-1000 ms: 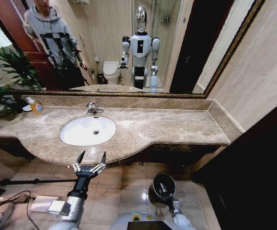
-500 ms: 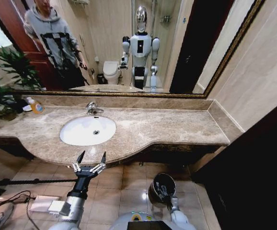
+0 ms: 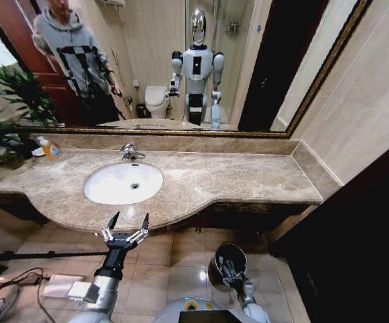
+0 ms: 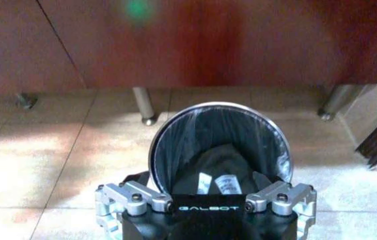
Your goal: Pick up the trash from the sink and place it in the trash bin.
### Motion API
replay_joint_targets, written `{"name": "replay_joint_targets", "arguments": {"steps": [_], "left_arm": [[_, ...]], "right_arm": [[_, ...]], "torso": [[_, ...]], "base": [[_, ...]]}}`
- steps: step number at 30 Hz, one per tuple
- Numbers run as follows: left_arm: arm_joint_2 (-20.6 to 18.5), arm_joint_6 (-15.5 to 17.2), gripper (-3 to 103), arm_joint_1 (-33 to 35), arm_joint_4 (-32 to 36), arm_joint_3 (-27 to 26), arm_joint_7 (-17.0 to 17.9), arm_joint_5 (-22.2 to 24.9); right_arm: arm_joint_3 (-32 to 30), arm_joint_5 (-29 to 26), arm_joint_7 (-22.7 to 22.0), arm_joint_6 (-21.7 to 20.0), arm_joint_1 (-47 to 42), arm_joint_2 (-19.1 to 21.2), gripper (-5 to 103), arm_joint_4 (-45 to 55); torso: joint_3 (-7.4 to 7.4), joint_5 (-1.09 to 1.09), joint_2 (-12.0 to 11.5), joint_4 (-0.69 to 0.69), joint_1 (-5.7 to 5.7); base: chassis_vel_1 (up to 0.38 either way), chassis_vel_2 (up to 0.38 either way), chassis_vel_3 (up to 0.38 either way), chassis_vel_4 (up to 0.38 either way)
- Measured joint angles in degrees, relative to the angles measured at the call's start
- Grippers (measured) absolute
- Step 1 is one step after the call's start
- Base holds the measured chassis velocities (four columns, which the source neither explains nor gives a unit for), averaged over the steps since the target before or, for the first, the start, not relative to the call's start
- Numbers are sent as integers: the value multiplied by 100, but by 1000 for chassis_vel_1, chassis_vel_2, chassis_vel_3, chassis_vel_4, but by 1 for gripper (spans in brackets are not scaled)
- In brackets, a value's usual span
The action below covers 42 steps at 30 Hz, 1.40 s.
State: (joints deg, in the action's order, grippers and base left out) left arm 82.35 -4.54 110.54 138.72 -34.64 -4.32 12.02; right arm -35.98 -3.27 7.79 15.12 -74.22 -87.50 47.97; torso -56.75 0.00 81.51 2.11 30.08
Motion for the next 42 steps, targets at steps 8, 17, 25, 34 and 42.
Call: {"name": "replay_joint_targets", "arguments": {"steps": [8,17,25,34,42], "left_arm": [[0,0,100,0,0,0,0,0],[0,0,100,0,0,0,0,0],[0,0,100,0,0,0,0,0],[0,0,100,0,0,0,0,0],[0,0,100,0,0,0,0,0]], "right_arm": [[-88,212,-483,123,-710,-99,100,1494],[-179,-222,-554,-62,-1584,-136,100,3937],[-317,-706,-543,-640,-2061,-88,100,6011],[-308,-866,-517,-1441,-2214,35,100,7772],[-245,-874,-502,-1908,-2067,193,100,8629]], "torso": [[0,-1,0,0,0],[0,0,0,0,0],[0,-2,0,0,0],[0,-1,0,0,0],[0,0,0,0,1]], "base": [[0,0,0,0],[0,0,0,0],[0,0,0,0],[0,0,0,0],[0,0,0,0]]}}
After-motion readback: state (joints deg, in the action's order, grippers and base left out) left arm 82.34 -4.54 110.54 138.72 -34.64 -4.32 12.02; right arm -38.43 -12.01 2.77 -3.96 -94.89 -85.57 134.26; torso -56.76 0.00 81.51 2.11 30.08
